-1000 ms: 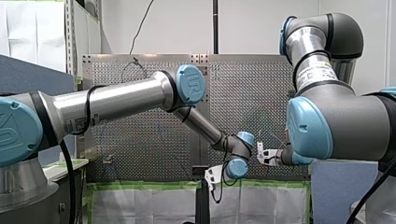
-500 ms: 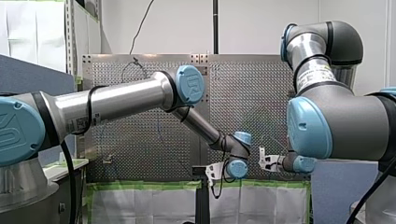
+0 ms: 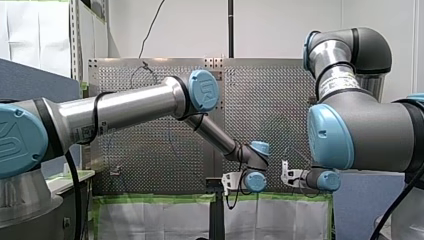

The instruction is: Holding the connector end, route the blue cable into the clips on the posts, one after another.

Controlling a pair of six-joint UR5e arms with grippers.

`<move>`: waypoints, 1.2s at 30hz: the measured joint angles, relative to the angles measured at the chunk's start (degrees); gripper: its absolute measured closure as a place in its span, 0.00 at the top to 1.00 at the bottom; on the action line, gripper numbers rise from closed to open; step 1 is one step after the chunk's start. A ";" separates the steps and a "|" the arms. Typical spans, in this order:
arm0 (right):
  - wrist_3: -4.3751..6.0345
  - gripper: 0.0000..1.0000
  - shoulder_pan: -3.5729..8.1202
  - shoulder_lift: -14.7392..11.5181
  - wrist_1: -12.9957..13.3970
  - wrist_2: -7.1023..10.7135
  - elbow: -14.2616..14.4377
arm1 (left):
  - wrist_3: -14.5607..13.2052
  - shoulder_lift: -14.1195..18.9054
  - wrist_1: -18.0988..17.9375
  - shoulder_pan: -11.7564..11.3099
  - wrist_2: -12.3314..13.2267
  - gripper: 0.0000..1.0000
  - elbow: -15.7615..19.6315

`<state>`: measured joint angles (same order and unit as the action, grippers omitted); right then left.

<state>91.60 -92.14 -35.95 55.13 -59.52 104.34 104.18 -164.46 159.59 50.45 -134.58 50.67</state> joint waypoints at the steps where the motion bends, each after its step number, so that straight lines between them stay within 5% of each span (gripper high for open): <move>1: 0.38 0.00 0.09 0.01 0.37 0.08 -0.01 | -0.58 0.00 -0.03 0.15 0.00 0.00 0.00; 15: 2.05 0.00 0.63 0.83 2.26 0.19 -0.76 | -3.50 -0.02 -2.51 1.20 0.06 0.00 0.03; 24: 1.30 0.00 1.36 4.36 1.79 0.72 -3.19 | -4.35 -0.01 -2.69 1.13 -0.06 0.00 0.02; 36: -0.08 0.00 2.08 4.68 -0.50 3.76 -5.10 | -6.56 0.00 -2.74 1.49 0.30 0.00 0.02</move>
<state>91.52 -90.06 -31.27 54.62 -55.76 99.24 97.62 -164.46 156.85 51.94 -134.28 50.70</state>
